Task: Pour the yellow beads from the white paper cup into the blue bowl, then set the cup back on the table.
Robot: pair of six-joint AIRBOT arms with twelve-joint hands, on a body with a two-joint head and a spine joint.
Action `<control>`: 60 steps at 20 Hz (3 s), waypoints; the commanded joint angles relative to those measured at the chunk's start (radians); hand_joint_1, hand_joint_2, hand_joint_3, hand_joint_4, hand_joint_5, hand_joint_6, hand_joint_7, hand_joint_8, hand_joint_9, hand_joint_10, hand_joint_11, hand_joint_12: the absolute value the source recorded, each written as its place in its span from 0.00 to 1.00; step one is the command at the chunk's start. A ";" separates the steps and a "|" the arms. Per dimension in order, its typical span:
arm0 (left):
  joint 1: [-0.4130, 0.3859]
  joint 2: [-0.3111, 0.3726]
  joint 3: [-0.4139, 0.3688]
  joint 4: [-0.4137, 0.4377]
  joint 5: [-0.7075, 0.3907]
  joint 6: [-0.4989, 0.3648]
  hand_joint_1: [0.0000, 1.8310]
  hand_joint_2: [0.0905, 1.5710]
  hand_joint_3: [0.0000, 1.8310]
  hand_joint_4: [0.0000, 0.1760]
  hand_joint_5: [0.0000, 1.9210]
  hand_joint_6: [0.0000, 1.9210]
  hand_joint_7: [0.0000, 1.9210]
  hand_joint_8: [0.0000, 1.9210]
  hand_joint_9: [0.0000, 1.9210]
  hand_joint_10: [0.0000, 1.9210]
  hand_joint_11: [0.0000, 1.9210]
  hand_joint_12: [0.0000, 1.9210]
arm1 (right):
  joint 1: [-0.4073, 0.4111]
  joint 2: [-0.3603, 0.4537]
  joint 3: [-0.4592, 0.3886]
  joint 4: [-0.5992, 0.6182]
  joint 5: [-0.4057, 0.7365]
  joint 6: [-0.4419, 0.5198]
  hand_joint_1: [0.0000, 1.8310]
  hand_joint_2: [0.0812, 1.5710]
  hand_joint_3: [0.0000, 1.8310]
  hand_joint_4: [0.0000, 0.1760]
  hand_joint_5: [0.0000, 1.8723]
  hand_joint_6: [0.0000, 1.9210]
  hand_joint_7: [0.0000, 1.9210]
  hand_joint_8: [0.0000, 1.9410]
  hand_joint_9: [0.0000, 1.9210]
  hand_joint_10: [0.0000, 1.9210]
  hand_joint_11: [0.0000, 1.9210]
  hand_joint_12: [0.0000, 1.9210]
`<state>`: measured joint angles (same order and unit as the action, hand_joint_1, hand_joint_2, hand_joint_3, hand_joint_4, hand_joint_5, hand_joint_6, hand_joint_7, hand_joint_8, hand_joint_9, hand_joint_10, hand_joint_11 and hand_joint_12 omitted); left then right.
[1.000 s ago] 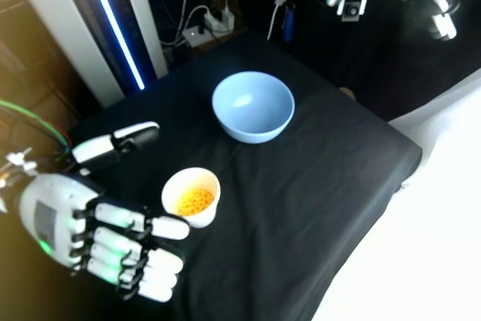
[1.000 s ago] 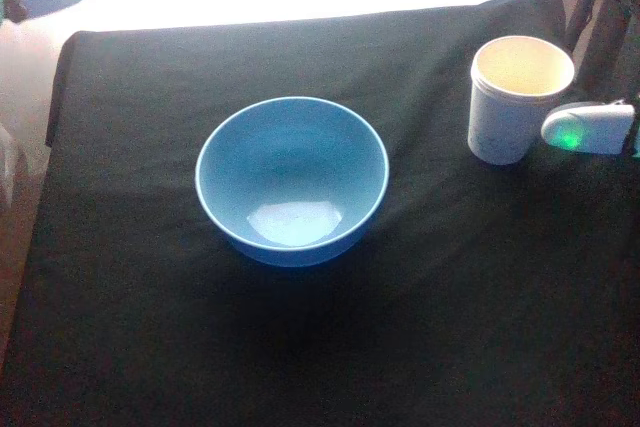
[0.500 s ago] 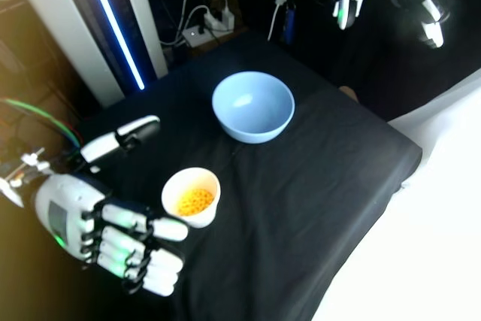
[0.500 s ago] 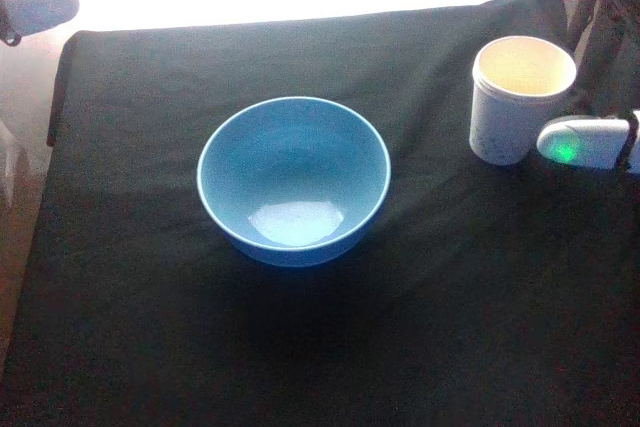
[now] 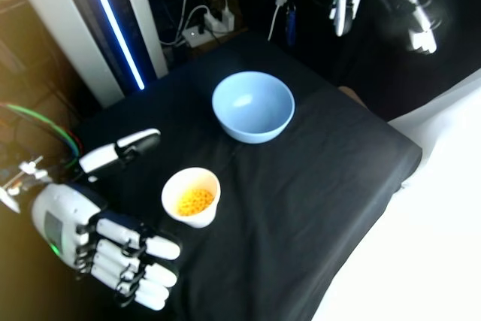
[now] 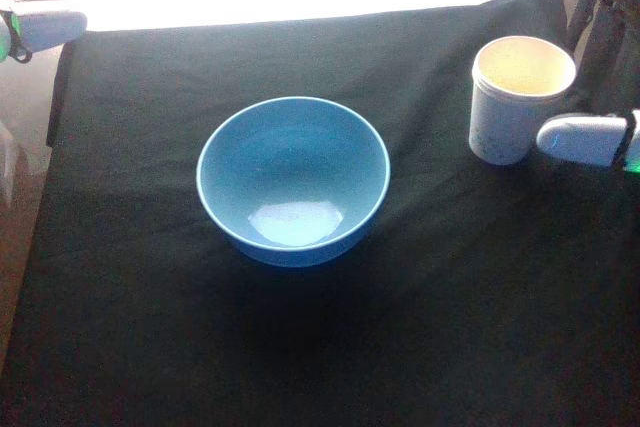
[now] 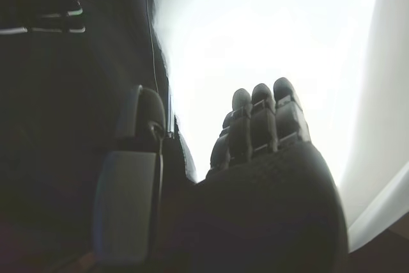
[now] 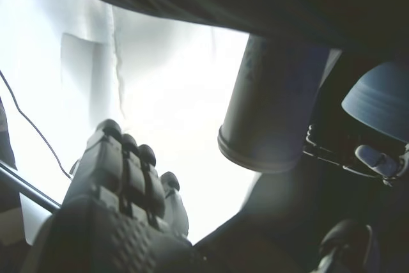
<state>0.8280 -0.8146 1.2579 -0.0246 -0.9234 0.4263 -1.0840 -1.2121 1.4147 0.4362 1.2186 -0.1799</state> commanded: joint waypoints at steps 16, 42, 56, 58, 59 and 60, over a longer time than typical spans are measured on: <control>-0.004 -0.037 0.011 -0.025 -0.148 -0.023 0.55 0.71 0.00 0.00 0.05 0.00 0.11 0.00 0.05 0.00 0.00 0.00 | 0.007 -0.044 0.085 -0.027 -0.016 0.018 0.43 0.20 0.00 0.82 0.02 0.00 0.07 0.00 0.02 0.00 0.02 0.01; -0.004 -0.054 0.012 -0.014 -0.145 -0.023 0.55 0.69 0.00 0.00 0.03 0.00 0.15 0.00 0.05 0.00 0.00 0.00 | 0.063 -0.127 0.182 -0.094 -0.109 0.063 0.45 0.30 0.02 0.82 0.06 0.01 0.02 0.01 0.01 0.00 0.00 0.00; 0.023 -0.078 0.018 -0.032 -0.156 -0.031 0.51 0.72 0.00 0.00 0.03 0.00 0.17 0.00 0.09 0.00 0.01 0.14 | 0.065 -0.126 0.189 -0.102 -0.108 0.094 0.70 0.60 0.00 0.00 0.66 0.20 0.81 0.01 0.42 0.00 0.02 0.35; 0.037 -0.078 0.018 -0.042 -0.162 -0.034 0.50 0.71 0.00 0.00 0.04 0.00 0.18 0.00 0.10 0.00 0.00 0.17 | 0.065 -0.122 0.190 -0.106 -0.108 0.104 0.71 0.59 0.00 0.00 0.70 0.12 0.82 0.02 0.42 0.00 0.00 0.37; 0.045 -0.078 0.018 -0.047 -0.166 -0.035 0.50 0.71 0.00 0.00 0.04 0.00 0.18 0.00 0.09 0.00 0.00 0.14 | 0.065 -0.121 0.190 -0.115 -0.108 0.113 0.69 0.61 0.00 0.26 0.75 0.07 0.68 0.25 0.44 0.01 0.00 0.49; 0.047 -0.078 0.018 -0.049 -0.167 -0.036 0.50 0.71 0.00 0.00 0.04 0.00 0.18 0.00 0.09 0.00 0.00 0.14 | 0.065 -0.121 0.190 -0.120 -0.108 0.116 0.69 0.61 0.00 0.26 0.75 0.07 0.68 0.25 0.44 0.01 0.00 0.49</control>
<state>0.8852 -0.8936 1.2713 -0.0452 -0.9653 0.3988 -1.0313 -1.3354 1.6016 0.3168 1.0130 -0.0799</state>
